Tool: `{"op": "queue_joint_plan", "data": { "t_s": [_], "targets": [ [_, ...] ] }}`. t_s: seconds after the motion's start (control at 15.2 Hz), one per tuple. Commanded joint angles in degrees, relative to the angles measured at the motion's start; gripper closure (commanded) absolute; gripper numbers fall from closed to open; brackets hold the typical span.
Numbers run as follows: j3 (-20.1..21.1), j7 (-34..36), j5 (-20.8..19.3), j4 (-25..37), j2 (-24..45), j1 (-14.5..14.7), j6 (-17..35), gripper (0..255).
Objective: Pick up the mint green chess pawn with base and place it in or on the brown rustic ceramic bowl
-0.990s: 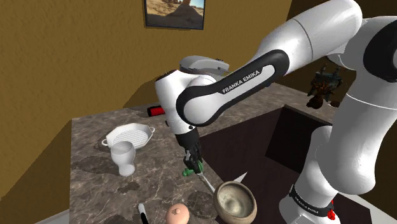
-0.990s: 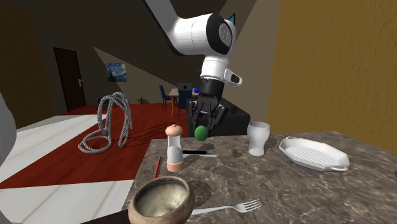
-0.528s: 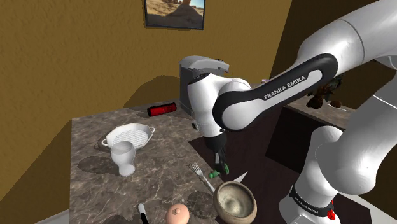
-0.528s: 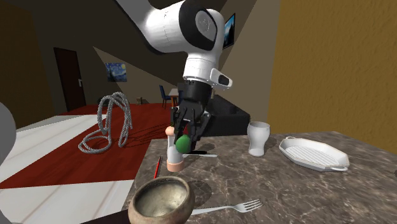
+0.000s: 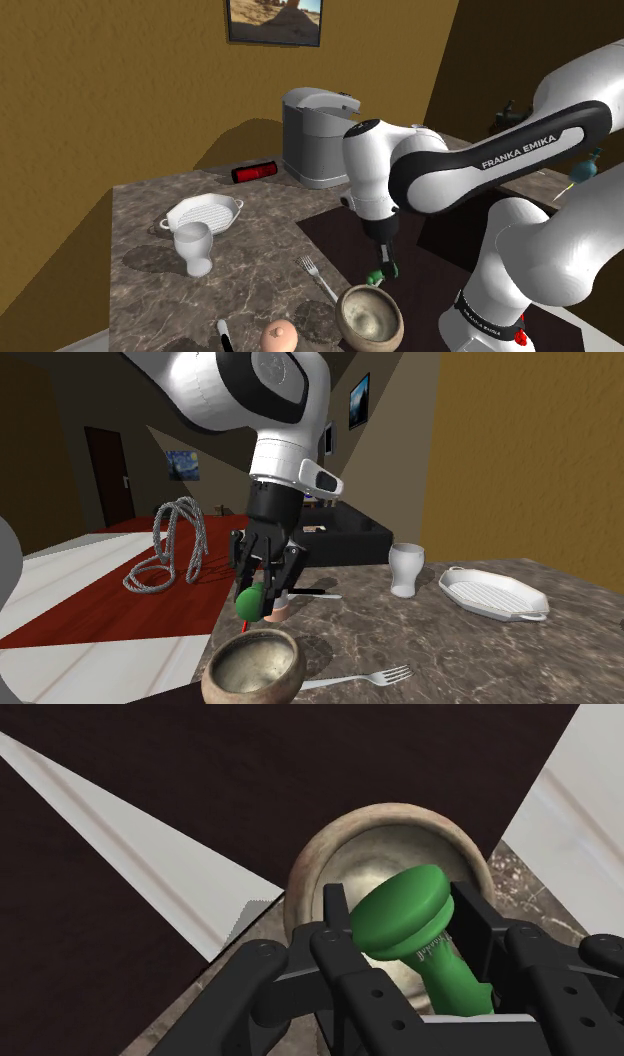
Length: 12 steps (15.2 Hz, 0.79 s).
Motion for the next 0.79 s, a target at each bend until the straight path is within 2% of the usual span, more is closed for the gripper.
{"op": "queue_joint_plan", "data": {
  "t_s": [0.0, 0.73],
  "targets": [
    [0.16, -0.01, 0.23, -1.43, 0.13, 0.13, 1.57, 255],
    [1.48, 0.31, 0.66, -5.8, 7.3, -0.1, 13.1, 255]
  ]
}}
